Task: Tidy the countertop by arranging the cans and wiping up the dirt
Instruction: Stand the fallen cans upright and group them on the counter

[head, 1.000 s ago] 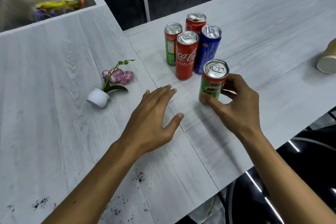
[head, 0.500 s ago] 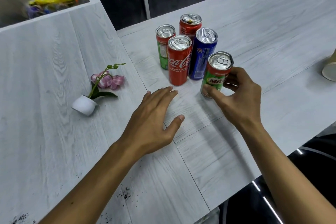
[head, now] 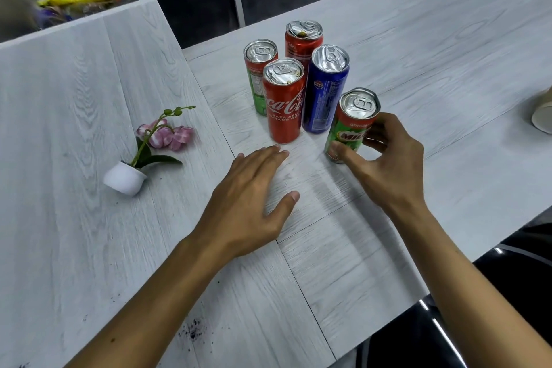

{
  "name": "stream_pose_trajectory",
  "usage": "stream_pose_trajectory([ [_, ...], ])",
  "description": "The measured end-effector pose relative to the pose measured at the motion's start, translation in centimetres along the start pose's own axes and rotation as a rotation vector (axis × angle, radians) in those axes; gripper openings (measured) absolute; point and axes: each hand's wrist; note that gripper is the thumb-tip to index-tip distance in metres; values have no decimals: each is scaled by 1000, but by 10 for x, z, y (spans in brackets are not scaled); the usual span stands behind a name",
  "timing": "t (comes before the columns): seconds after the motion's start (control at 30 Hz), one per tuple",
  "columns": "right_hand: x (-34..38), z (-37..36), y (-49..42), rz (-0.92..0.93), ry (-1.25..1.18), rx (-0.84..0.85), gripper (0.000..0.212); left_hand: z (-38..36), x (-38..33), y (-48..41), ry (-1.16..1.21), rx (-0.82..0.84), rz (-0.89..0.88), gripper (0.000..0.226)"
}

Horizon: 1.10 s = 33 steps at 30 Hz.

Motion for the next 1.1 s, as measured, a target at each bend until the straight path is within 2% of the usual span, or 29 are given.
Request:
stream_pose_trajectory([
  [0.17, -4, 2, 2, -12, 36, 66, 73, -4, -4, -2, 12, 9, 0, 70],
  [0.3, -9, 10, 11, -40, 177, 179, 85, -6, -5, -3, 19, 15, -14, 67],
  [0.6, -3, 35, 39, -15, 480, 376, 80, -11, -14, -2, 31, 41, -24, 69],
  [0.83, 17, 40, 62, 21, 552, 443, 81, -9, -13, 8, 31, 29, -45, 65],
  [1.1, 53, 30, 90, 146, 597, 464, 79, -1, 7, 45, 13, 3, -30, 66],
])
Point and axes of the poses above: each hand's wrist, its own y-axis away from the middle knuckle, its own z-axis out of the back of the hand, x = y × z, and after that the axes turned 5 degrees about z, right-handed
